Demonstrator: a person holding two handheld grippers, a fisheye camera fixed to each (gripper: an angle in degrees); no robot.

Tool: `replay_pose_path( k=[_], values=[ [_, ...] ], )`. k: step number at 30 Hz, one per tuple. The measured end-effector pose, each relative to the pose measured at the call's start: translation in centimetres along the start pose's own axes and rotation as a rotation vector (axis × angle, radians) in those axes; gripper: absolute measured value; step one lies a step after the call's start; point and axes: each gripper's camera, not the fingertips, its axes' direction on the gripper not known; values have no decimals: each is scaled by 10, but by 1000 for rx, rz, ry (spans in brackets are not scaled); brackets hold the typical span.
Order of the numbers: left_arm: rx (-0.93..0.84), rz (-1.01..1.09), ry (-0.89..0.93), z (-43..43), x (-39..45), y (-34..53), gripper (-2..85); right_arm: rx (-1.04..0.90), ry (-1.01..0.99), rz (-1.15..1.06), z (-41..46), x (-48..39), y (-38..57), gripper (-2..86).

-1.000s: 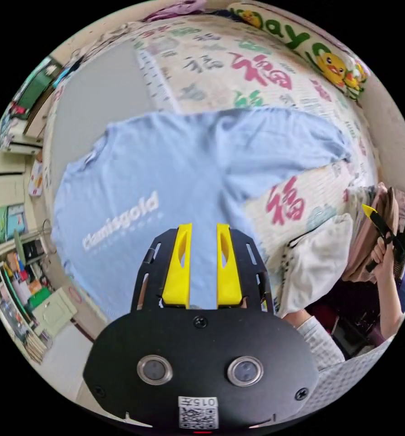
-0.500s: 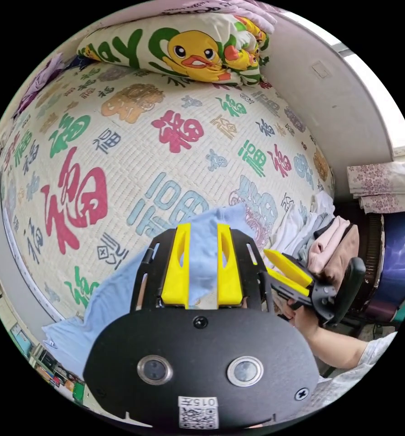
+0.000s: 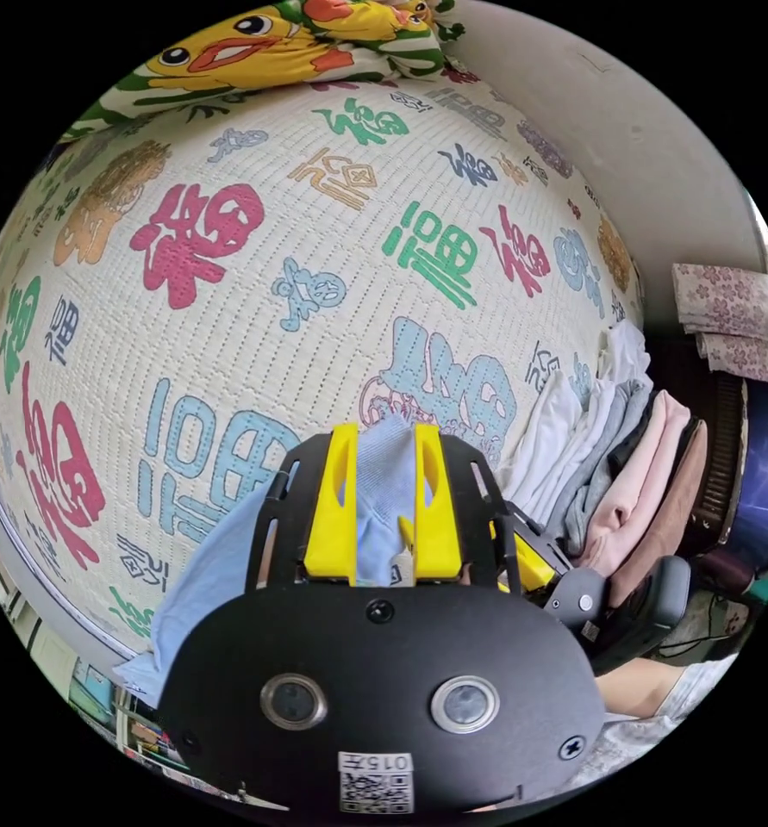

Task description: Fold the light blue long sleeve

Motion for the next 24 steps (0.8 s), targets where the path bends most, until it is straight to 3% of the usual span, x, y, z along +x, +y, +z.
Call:
replay_pose_path(
  k=[9, 19, 24],
  values=[
    [26, -30, -35, 18, -16, 30, 37, 38, 47, -65, -14, -34, 36, 36],
    [388, -224, 290, 5, -112, 172, 20, 242, -41, -215, -66, -109, 107, 5],
    [500, -276, 305, 9, -166, 269, 20, 301, -104, -360, -85, -175, 156, 1]
  ],
)
